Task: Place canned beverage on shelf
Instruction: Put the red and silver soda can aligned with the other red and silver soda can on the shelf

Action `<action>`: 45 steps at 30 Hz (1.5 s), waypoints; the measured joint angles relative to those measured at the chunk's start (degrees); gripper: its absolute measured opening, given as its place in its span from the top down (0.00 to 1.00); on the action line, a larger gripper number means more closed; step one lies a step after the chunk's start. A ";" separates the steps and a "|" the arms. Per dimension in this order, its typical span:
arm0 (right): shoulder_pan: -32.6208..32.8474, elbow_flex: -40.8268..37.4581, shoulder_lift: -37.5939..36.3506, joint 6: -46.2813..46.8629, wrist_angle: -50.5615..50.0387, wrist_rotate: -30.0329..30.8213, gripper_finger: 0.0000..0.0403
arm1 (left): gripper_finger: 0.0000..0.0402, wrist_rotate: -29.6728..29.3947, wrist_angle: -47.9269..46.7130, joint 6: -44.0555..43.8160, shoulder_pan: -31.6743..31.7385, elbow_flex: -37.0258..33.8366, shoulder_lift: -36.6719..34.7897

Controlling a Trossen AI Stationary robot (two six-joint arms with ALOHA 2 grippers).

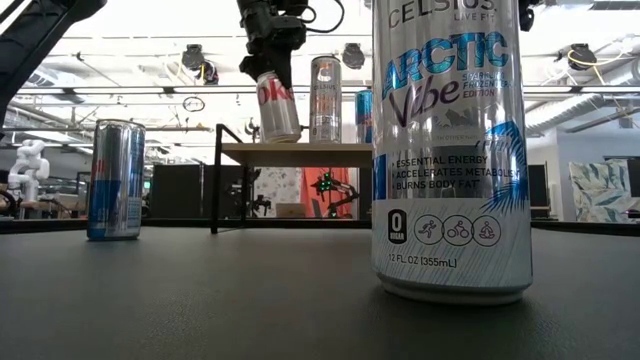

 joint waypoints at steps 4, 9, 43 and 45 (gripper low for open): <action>0.01 0.00 -0.01 0.08 0.00 0.00 1.00 | 0.24 0.01 -0.01 0.01 -0.15 0.00 0.00; 0.02 0.00 0.00 0.17 0.00 0.00 1.00 | 0.24 0.02 -0.41 0.02 -0.11 0.00 0.00; 0.00 0.00 0.00 0.01 0.00 0.00 1.00 | 0.24 -3.78 -1.97 0.02 -0.11 0.00 0.00; 0.02 0.00 0.00 0.01 0.00 0.00 1.00 | 0.24 -3.79 -1.81 0.22 -0.11 0.00 0.00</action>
